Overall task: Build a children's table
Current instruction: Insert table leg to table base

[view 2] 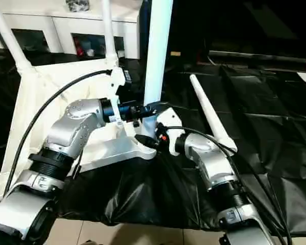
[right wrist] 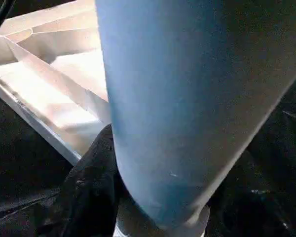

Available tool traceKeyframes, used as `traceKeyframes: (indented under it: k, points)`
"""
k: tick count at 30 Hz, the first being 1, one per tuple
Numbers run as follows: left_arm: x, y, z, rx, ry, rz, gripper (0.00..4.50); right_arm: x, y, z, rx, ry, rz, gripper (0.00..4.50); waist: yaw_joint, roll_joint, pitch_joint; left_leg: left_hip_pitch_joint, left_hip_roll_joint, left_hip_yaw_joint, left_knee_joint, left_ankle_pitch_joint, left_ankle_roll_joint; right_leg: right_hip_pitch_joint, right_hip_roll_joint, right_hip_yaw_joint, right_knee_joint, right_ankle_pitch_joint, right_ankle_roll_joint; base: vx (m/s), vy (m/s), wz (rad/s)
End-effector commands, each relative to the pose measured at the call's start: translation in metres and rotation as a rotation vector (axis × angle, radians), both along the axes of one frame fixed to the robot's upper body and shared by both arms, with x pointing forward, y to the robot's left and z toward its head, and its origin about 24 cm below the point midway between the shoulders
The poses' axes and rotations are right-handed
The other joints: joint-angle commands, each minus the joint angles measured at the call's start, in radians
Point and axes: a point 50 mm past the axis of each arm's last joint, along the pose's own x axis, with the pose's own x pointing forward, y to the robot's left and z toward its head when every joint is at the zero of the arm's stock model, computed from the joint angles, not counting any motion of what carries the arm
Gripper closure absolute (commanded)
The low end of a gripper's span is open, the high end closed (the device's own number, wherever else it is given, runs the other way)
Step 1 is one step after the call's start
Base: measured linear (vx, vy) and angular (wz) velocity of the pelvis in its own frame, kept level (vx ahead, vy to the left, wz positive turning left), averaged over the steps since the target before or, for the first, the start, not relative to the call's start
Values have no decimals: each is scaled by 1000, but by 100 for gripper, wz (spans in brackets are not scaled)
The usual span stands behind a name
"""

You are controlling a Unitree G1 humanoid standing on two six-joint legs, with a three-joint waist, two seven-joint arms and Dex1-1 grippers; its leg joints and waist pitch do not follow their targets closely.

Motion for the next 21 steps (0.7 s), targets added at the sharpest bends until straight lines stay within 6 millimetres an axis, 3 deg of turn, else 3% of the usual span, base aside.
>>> traceKeyframes:
  k: [1,6,9,10,12,14,17,21]
  points:
    - [0,7,-21,82,78,34,187,2,-2,-2,-17,14,-9,255,5,-1,-60,2,15,-8,-63,-294,23,42,-73,42,-109,-466,-119,0,0,0]
    - [1,16,-20,63,36,77,165,2,-1,-3,4,29,-14,255,2,1,-62,1,17,-8,-64,-291,23,44,-71,43,-105,-435,-128,0,0,0]
    - [0,32,-18,16,34,112,165,3,-1,-3,9,34,-16,255,-2,3,-61,-2,16,-8,-65,-292,21,45,-73,44,-105,-434,-135,0,0,0]
    - [-3,47,-19,1,48,116,165,3,0,-4,11,37,-18,255,-2,4,-61,1,18,-8,-65,-297,18,43,-73,44,-104,-439,-135,0,0,0]
    - [-8,56,-22,14,63,106,165,3,0,-4,12,37,-18,255,-7,4,-61,-3,18,-10,-68,-295,14,44,-73,44,-100,-435,-135,0,0,0]
    - [-12,64,-25,28,81,97,165,3,0,-4,12,38,-18,255,-8,8,-62,6,19,-7,-66,-301,10,37,-71,46,-101,-423,-140,0,0,0]
    - [-16,71,-28,32,103,87,165,3,0,-4,10,38,-17,255,-10,13,-61,5,20,-8,-68,-309,2,38,-68,46,-96,-395,-151,0,0,0]
    - [-29,84,-44,153,158,34,165,2,0,-5,8,42,-14,255,-7,12,-60,5,23,-7,-71,-311,-2,38,-70,50,-93,-374,-165,0,0,0]
